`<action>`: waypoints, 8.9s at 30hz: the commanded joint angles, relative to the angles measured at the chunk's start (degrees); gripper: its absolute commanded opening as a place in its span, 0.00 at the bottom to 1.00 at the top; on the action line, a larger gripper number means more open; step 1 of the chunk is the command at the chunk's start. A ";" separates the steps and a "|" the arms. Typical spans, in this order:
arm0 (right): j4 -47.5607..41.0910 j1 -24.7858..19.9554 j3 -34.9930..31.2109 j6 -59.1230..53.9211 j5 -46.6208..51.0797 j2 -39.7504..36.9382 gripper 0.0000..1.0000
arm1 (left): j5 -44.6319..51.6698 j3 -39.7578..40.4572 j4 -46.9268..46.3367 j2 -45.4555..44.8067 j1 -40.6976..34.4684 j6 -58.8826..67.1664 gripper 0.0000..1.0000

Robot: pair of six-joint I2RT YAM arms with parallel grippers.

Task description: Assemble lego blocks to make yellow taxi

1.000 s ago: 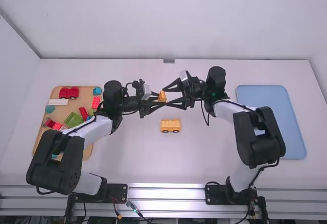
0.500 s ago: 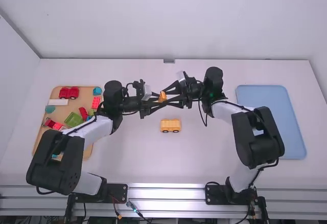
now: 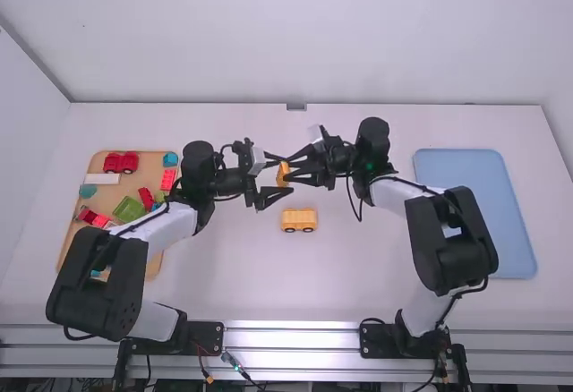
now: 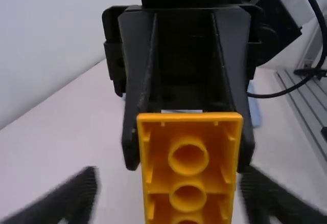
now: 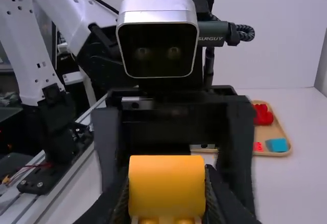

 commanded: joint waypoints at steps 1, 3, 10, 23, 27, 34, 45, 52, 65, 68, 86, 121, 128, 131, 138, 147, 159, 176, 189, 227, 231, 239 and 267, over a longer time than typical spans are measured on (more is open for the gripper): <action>-0.24 0.17 -0.26 -0.52 0.68 0.72 0.16 | -0.33 -0.24 0.13 0.33 0.15 0.07 0.99; -0.48 0.15 -0.26 0.39 4.24 0.72 0.15 | -0.44 -0.24 0.00 0.33 0.17 0.07 0.99; -8.17 -4.96 -0.26 -0.96 16.96 0.42 0.07 | -2.69 -0.24 -3.04 0.33 2.21 0.09 0.99; -69.59 -5.25 11.61 -33.68 55.10 -10.36 0.05 | -20.35 2.78 -14.64 0.33 2.51 6.23 0.99; -90.14 -2.56 19.10 -44.04 68.02 -9.60 0.05 | -25.66 6.58 -22.40 0.33 2.51 10.67 0.99; -104.87 3.34 22.29 -55.60 85.83 -2.67 0.07 | -30.29 11.85 -29.90 0.33 2.99 14.29 0.99; -108.00 4.83 22.27 -66.95 87.69 8.37 0.00 | -30.49 12.13 -29.94 0.33 3.76 14.32 0.99; -107.23 4.79 22.23 -65.99 87.32 11.13 0.00 | -30.47 12.13 -29.94 0.33 4.48 14.32 0.99; -104.32 10.43 20.79 -63.63 88.72 11.17 0.00 | -30.47 12.13 -29.99 0.33 4.76 13.70 0.99; -99.51 11.26 17.05 -63.71 91.69 11.17 0.00 | -30.47 12.13 -30.21 0.33 4.98 13.68 0.99; -98.71 11.85 15.58 -63.28 93.29 11.10 0.41 | -30.47 12.11 -30.14 0.33 4.76 13.68 0.99; -80.19 -15.76 -0.68 -73.29 42.75 -8.26 0.99 | -12.76 11.98 -36.44 1.95 4.35 32.11 0.99; -60.98 -16.61 -11.69 -73.26 42.49 -8.26 0.99 | -4.76 11.98 -33.14 8.59 4.28 31.67 0.99; -53.68 -15.76 -16.17 -71.58 42.42 -8.26 0.99 | 1.53 11.98 -29.66 13.25 4.26 31.89 0.99; -54.05 -16.98 -17.68 -73.81 32.68 -8.15 0.99 | 9.51 11.98 -23.61 20.35 3.50 31.85 0.99; -54.47 -19.78 -14.45 -77.77 26.93 1.33 0.99 | 3.52 11.98 -26.86 21.57 -1.73 38.69 0.99; -74.42 -19.71 -2.32 -93.83 26.43 12.26 0.92 | 2.12 10.29 -30.80 21.57 -2.40 42.23 0.99; -75.89 -23.06 -1.36 -98.36 24.72 17.77 0.56 | -0.44 3.91 -13.42 21.57 -2.40 33.05 0.99; -72.59 -22.25 -3.15 -97.63 25.75 17.86 0.29 | -1.53 3.87 -15.82 21.84 -2.43 33.14 0.99; -97.35 -15.41 12.94 -102.88 19.76 17.05 0.26 | -8.00 4.81 -5.68 34.62 -6.16 37.13 0.56; -94.55 -14.38 12.92 -98.71 20.24 16.09 0.26 | -8.00 5.79 -6.34 34.62 -6.60 37.16 0.56; -91.76 -11.08 10.86 -96.17 22.58 11.58 0.23 | -8.02 6.12 -5.92 34.62 -6.54 37.16 0.56; -53.94 -3.13 -3.56 -64.74 23.56 8.02 0.07 | -8.76 6.14 -6.58 34.62 -6.56 37.16 0.56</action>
